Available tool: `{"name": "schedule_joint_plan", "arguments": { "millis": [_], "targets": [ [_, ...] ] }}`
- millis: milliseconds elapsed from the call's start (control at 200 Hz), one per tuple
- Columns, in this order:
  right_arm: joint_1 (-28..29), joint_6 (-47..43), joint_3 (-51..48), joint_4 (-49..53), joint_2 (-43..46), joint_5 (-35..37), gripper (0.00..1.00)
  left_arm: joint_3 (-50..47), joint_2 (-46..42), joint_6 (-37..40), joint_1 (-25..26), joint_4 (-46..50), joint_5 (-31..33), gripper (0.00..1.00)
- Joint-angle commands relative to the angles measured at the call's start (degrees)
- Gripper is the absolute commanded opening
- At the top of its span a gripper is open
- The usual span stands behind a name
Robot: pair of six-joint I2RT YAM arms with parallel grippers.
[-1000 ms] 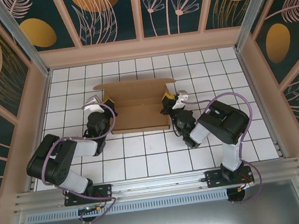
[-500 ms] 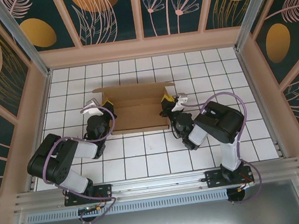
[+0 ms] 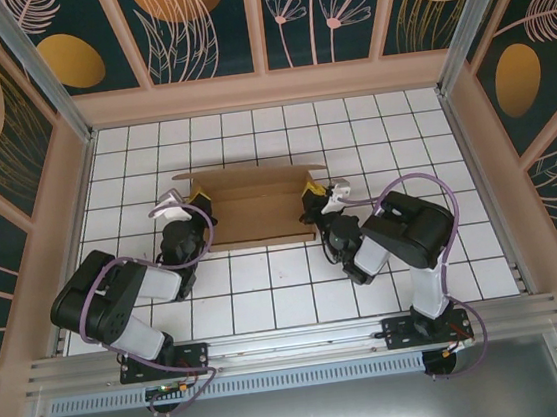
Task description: Fold the paper box
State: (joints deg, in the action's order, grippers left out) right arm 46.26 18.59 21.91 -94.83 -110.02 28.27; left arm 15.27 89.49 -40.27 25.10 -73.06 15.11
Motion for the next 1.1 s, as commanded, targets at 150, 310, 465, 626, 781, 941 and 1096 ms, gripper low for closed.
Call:
{"name": "schedule_joint_plan", "arguments": {
  "millis": [150, 310, 465, 626, 781, 941, 1096],
  "targets": [
    [3.16, 2.18, -5.63, -3.12, -5.30, -3.42, 0.09, -5.15, 4.61, -4.51, 0.91, 4.98, -2.72, 0.00],
    [3.23, 1.26, -5.61, -3.40, -5.17, -1.99, 0.11, -7.31, 11.74, -5.36, 0.89, -6.05, -3.55, 0.00],
    [2.96, -2.53, -3.28, -3.52, -5.34, -2.62, 0.13, -7.98, 17.80, -4.28, 0.91, -17.08, -3.97, 0.00],
    [1.71, -4.76, -2.71, -3.35, -3.64, -2.40, 0.17, -7.65, 18.73, -1.87, 0.89, -21.28, -3.95, 0.00],
    [-1.53, -4.51, -3.48, -3.39, -1.99, -6.13, 0.25, -6.36, 19.60, 0.04, 0.87, -21.32, -2.34, 0.00],
    [-2.14, -7.55, -5.27, -3.35, 0.83, -10.86, 0.42, -6.52, 20.76, 1.54, 0.91, -22.15, -1.45, 0.00],
    [-3.13, -8.79, -8.24, -3.34, 6.58, -17.59, 0.49, -6.05, 19.65, 2.89, 0.90, -19.68, -1.37, 0.00]
  ]
}}
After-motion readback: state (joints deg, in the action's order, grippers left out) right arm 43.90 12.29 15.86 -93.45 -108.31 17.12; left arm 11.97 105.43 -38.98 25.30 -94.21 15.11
